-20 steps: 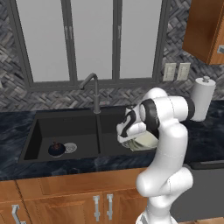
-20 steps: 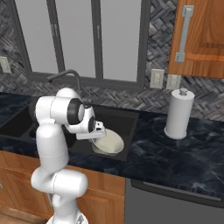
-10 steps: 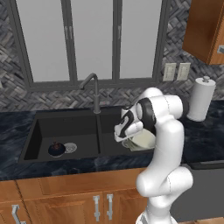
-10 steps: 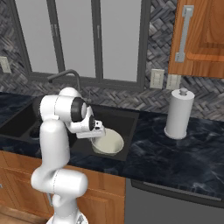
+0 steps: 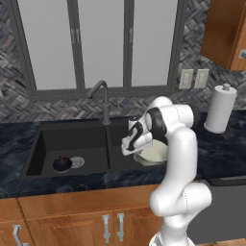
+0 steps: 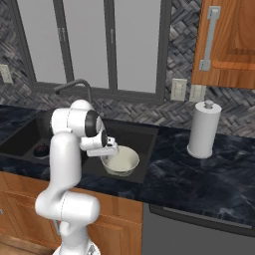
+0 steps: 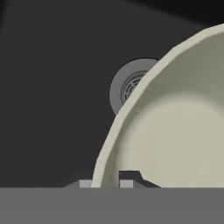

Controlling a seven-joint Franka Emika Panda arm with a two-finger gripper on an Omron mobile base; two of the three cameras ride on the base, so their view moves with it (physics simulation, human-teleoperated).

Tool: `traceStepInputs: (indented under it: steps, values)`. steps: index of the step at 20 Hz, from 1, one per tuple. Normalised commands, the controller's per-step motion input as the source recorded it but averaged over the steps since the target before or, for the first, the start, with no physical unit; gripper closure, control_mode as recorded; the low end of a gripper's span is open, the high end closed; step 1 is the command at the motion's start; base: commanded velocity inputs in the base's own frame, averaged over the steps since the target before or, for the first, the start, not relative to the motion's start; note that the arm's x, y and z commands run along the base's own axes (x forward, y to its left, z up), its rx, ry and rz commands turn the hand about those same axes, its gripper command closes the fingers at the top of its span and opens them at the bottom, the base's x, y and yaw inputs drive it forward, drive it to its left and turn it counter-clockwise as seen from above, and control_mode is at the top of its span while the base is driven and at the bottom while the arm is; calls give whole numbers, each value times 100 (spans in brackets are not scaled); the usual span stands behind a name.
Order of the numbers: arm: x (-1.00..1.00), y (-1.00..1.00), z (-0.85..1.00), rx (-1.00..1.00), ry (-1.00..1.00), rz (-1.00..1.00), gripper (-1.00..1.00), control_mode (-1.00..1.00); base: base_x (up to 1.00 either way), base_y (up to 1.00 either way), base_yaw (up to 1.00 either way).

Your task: Place the teapot in the left basin and the bowl in the right basin of the sink.

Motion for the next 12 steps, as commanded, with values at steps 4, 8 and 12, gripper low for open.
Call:
traceStepInputs:
  steps: [4, 8, 12]
  values:
    - [10, 0, -27, 0, 7, 0, 100, -100, 0, 0, 0]
    - [3, 0, -21, 0, 5, 0, 100, -100, 0, 0, 0]
    - [0, 0, -7, 0, 1, -1, -100, -100, 0, 0, 0]
